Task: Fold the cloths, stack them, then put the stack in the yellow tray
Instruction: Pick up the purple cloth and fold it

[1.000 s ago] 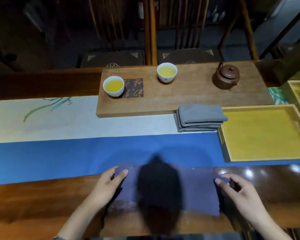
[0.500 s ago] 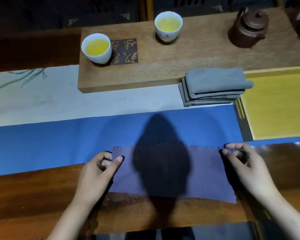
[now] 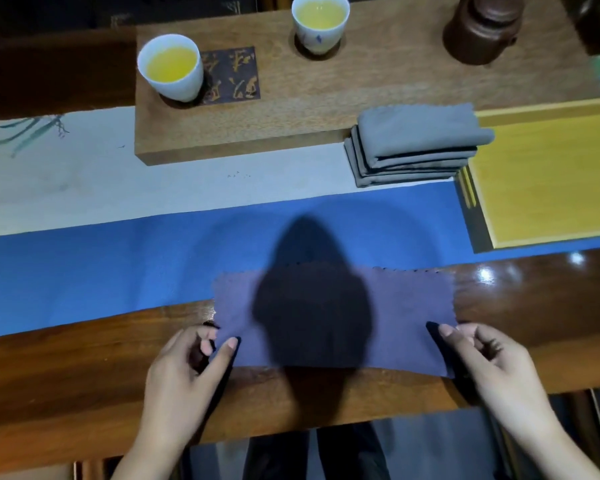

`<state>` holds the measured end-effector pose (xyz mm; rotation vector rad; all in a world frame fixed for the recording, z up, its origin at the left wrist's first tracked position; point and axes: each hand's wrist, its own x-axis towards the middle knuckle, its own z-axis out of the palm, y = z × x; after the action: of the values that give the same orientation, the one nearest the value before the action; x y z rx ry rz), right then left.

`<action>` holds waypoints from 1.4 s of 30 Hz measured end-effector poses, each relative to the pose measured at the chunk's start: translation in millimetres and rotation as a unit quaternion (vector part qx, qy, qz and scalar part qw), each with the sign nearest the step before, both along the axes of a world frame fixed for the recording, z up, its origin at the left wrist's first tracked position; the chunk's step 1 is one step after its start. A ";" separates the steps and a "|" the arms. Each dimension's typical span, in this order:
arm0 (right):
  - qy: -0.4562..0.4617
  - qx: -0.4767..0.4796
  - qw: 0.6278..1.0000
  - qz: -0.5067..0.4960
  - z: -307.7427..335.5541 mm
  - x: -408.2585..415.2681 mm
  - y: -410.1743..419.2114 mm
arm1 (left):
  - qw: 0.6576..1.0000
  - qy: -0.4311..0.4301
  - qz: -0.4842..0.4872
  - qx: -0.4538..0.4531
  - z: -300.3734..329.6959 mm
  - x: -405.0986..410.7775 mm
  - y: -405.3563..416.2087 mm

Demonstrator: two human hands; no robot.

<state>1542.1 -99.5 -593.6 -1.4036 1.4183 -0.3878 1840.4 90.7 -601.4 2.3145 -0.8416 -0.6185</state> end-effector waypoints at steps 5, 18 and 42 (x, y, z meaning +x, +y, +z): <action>0.034 -0.004 0.999 0.030 0.9 1.0 1.9 | 0.997 0.038 0.062 -0.008 -5.2 -10.4 6.6; 0.109 -0.005 0.993 0.054 -1.5 -3.2 0.4 | 0.990 0.111 0.082 0.033 1.1 -6.1 20.6; 0.196 -0.025 0.976 0.091 -3.9 -0.7 -4.7 | 0.983 0.102 0.146 0.052 5.9 -14.9 10.1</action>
<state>1541.4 -104.2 -597.5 -1.7020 1.5818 -0.0264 1825.4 100.9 -595.5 2.3571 -0.3730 -0.7662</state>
